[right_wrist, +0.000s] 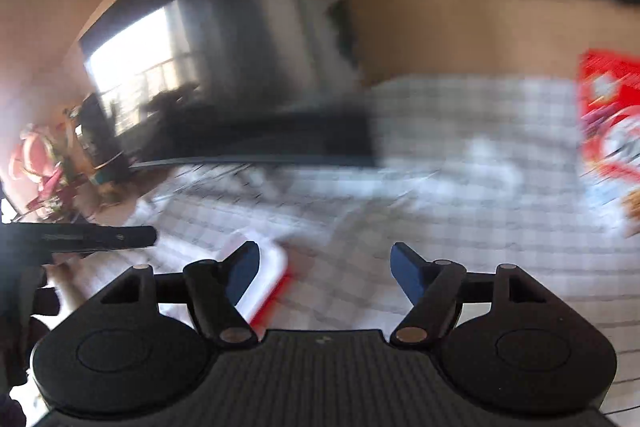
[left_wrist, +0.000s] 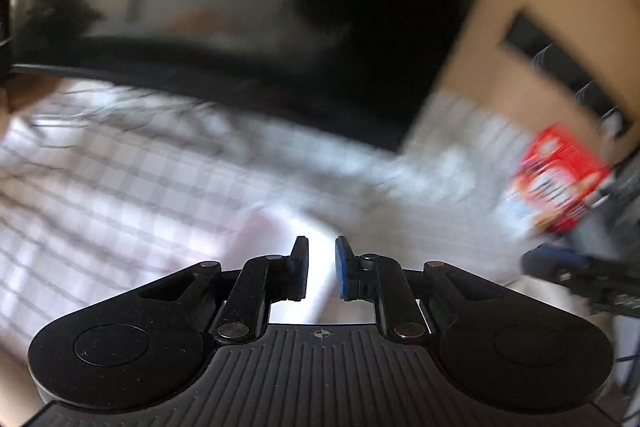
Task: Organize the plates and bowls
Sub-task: 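Release the stack and move both tools to the red-rimmed white tray, then grasp the rim of the red-rimmed white tray with both tools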
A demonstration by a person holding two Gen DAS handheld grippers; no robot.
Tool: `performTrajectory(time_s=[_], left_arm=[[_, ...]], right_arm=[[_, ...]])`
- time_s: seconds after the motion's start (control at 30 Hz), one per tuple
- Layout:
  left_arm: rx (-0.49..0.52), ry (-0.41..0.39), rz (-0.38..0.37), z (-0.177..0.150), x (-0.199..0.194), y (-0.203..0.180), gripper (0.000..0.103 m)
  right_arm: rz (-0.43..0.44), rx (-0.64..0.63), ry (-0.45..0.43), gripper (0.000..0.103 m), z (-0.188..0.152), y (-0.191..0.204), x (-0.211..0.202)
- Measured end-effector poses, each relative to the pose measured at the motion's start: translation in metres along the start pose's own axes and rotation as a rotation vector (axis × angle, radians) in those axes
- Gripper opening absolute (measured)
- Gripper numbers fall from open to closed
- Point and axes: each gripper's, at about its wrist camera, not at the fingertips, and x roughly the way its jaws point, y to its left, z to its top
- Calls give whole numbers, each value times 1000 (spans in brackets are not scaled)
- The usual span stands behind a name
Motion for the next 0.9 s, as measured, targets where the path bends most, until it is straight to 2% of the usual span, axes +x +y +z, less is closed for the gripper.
performTrajectory(time_s=[0.13,0.27,0.43,0.47,0.5,0.53,0.57,0.63,0.7,0.8,0.9], left_arm=[[71,88,61,4,48,25,16],[136,145,92,3,95,32,19],[152,213,127,-9,136,52,19],[137,220,130,-12,139,56,19],[117,228,127,-14,143,61,21],[91,237,121,-15,147,65,21],[73,245,112,-16,150,67,21],[30,266,57,-20,150,70,22],[-20,295,-6,-26,145,69,22],[-37,323,-81,-35,135,60,22],[-72,317,-95,-41,134,59,22]], right_arm=[[37,107,137,73,-17,20,74],[-1,229,193,72,-34,27,123],[-55,244,243,67,-52,33,158],[-47,234,259,65,-55,35,167],[-36,222,291,55,-58,36,178],[-27,218,333,38,-60,36,190],[-20,219,369,31,-63,35,198],[8,205,378,19,-64,34,198],[-7,163,364,18,-65,32,186],[-28,121,344,18,-65,25,167],[-23,139,326,19,-64,14,160]])
